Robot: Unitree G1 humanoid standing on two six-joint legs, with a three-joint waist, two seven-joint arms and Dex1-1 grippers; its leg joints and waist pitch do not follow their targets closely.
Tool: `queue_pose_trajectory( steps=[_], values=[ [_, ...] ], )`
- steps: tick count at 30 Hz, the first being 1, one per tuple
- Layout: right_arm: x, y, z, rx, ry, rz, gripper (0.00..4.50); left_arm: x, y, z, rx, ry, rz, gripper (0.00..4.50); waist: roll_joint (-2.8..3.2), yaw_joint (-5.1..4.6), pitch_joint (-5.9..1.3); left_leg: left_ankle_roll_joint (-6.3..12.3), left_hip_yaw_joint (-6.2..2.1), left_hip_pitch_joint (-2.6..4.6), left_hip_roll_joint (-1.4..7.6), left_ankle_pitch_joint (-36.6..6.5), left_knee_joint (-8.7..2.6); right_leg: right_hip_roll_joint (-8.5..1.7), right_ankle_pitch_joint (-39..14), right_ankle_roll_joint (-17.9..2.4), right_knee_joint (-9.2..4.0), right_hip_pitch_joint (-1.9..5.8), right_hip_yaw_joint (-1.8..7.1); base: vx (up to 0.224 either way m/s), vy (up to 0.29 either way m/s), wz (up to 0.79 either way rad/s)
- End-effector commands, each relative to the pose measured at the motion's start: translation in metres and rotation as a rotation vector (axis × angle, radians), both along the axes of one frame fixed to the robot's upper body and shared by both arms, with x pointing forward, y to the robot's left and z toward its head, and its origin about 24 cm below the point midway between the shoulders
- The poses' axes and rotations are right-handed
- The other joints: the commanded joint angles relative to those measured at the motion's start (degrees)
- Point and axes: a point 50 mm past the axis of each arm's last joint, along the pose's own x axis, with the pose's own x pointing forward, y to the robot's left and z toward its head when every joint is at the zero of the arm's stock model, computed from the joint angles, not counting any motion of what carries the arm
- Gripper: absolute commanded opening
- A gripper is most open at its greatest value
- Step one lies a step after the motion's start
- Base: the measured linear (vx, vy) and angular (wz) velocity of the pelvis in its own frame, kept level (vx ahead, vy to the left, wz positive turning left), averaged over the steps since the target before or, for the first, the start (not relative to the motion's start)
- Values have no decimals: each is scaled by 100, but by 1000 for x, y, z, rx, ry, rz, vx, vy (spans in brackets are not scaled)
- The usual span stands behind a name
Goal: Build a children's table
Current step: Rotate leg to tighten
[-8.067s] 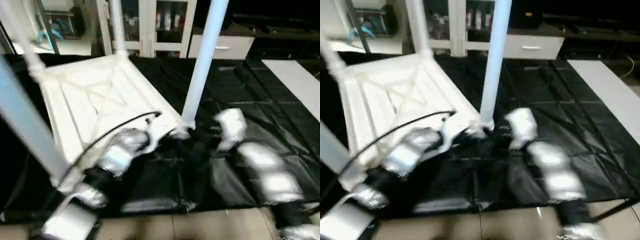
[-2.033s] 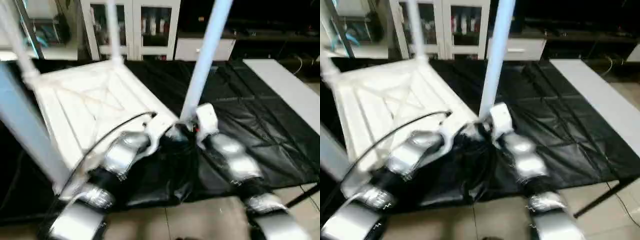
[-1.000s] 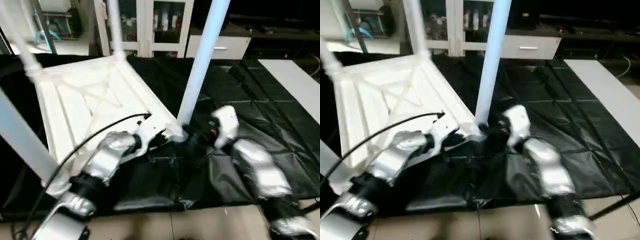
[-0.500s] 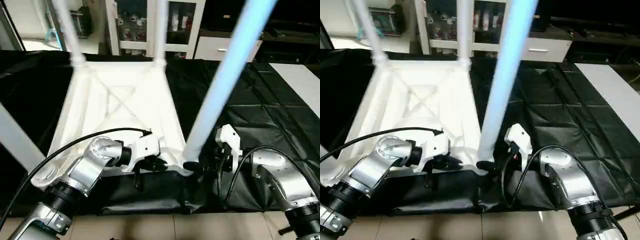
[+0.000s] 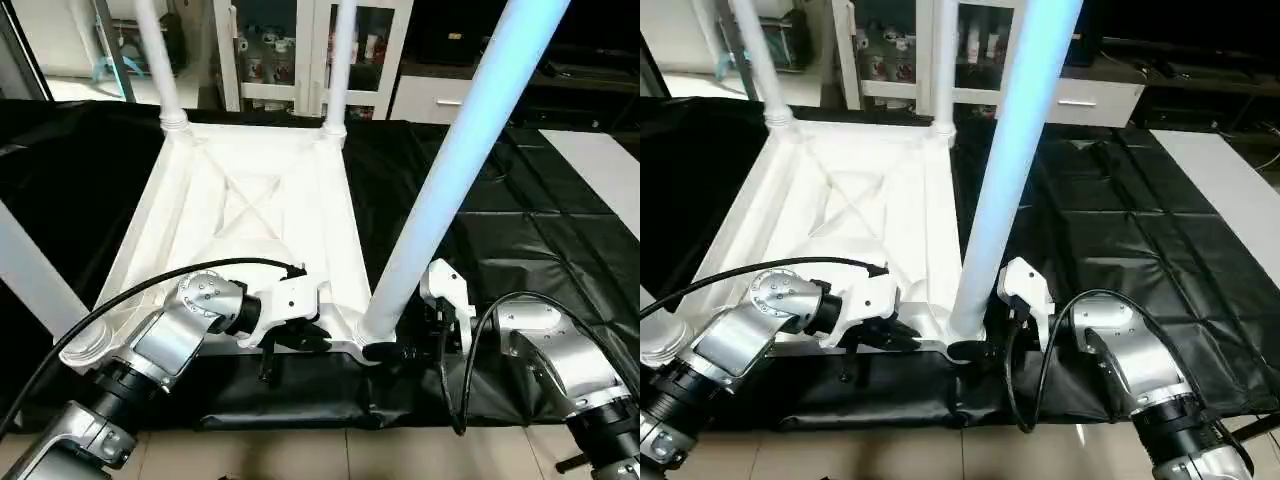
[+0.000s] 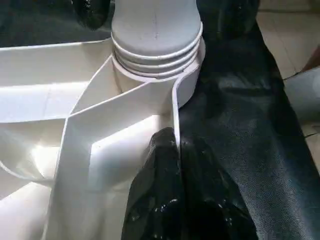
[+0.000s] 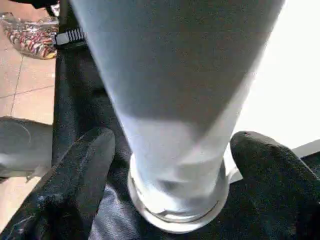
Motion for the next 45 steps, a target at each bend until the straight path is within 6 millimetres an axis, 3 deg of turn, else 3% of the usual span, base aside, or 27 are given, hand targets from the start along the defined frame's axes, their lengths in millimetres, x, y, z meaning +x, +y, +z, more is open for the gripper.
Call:
queue_pose_trajectory(
  steps=[1,11,20,21,23,25,26,27,29,33,35,36,37,38,39,40,41,42,43,44,45],
  values=[
    [2,-2,2,-25,-17,26,367,-17,-2,-25,101,105,-70,0,-4,-36,-271,196,46,48,91,-1500,-439,-133,-1525,-1125,-295,272,116,0,0,0],
    [1,-4,0,-21,1,63,285,-18,-2,-25,105,110,-71,0,-10,-36,-284,228,45,45,88,-1408,-428,-130,-1339,-1199,-275,293,111,0,0,0],
    [0,-7,-6,-28,38,57,223,-18,-1,-25,111,119,-71,0,-6,-34,-261,155,32,68,88,-1702,-452,-134,-1729,-1111,-318,289,110,0,0,0],
    [6,-7,-12,-68,23,-8,213,-17,-2,-25,102,117,-59,0,-13,-36,-262,133,29,66,88,-1700,-450,-140,-1783,-1094,-319,281,111,0,0,0],
    [8,-7,-15,-77,19,-42,208,-16,-2,-25,93,113,-47,0,-7,-56,-241,108,24,62,82,-1838,-466,-136,-1987,-1040,-345,275,107,0,0,0],
    [13,-4,-21,-58,26,-126,205,-12,-6,-23,57,97,0,0,-12,-119,-207,-3,-7,81,69,-2297,-485,-134,-2626,-881,-410,237,85,0,0,0],
    [13,-3,-22,-50,32,-132,204,-11,-7,-22,49,95,11,0,-12,-119,-207,-3,-7,81,69,-2297,-485,-134,-2626,-881,-410,237,85,0,0,0],
    [13,-1,-23,-38,40,-144,204,-9,-8,-21,40,89,23,0,-24,-183,-188,-70,-51,114,58,-2690,-486,-140,-3213,-678,-487,209,57,0,0,0],
    [14,3,-25,-16,50,-173,204,-5,-11,-19,23,76,53,0,-29,-209,-188,-79,-79,138,46,-2875,-475,-139,-3542,-524,-535,179,38,0,0,0],
    [20,13,-30,13,52,-267,202,9,-17,-17,-11,19,184,0,-17,-368,-148,-119,-168,170,17,-3361,-452,-132,-4260,-194,-699,143,-129,-63,9,-4],
    [22,15,-32,10,48,-302,202,13,-18,-16,-18,4,230,0,43,-477,-125,-127,-256,169,36,-3657,-500,-140,-4278,-137,-805,236,-330,-66,23,-9],
    [26,18,-35,3,41,-365,201,21,-21,-15,-32,-20,312,0,90,-579,-112,-149,-330,150,79,-3971,-580,-131,-3984,-149,-815,348,-466,-67,43,-13],
    [31,21,-38,-7,37,-440,201,27,-24,-14,-49,-28,380,0,161,-623,-64,-177,-391,105,170,-4446,-747,-89,-3496,-232,-733,493,-597,-67,43,-13],
    [36,23,-42,-19,33,-521,201,33,-28,-12,-67,-35,451,0,161,-623,-64,-177,-391,105,170,-4446,-747,-89,-3496,-232,-733,493,-597,-110,31,-8],
    [42,27,-46,-37,29,-620,201,40,-32,-10,-87,-41,534,0,266,-408,-24,-203,-319,-278,421,-5142,-1271,-53,-1549,-527,403,920,-464,-116,-27,10],
    [46,31,-48,-43,27,-689,200,45,-37,-8,-106,-44,599,0,135,-246,-29,57,-121,-147,394,-4831,-1288,-46,-1515,-386,582,757,-193,-116,-27,10],
    [48,33,-49,-44,27,-716,200,47,-39,-7,-116,-46,627,0,-92,-351,-84,43,-100,128,199,-4196,-838,-160,-2897,-175,149,486,-4,-42,-107,8],
    [51,37,-50,-42,27,-756,200,51,-42,-5,-130,-59,671,0,-284,-336,-82,-114,-34,698,-292,-2322,486,-570,-6624,179,-1066,-342,-182,-31,-73,-33],
    [53,41,-50,-37,28,-801,200,55,-44,-3,-145,-78,716,0,-191,-353,-157,-1,-282,-86,-107,-1094,202,-929,-6413,98,-707,432,60,-31,-73,-33],
    [56,46,-51,-22,39,-844,200,60,-47,-1,-157,-106,755,0,-91,-306,-184,-128,-323,-305,-26,-949,-81,-802,-5604,32,-528,644,-36,46,37,-50],
    [61,55,-50,7,56,-935,199,68,-51,5,-194,-177,841,0,-49,-325,-196,-241,-342,-195,42,-1342,-340,-418,-3871,-217,-382,437,-194,55,33,-21]
  ],
)
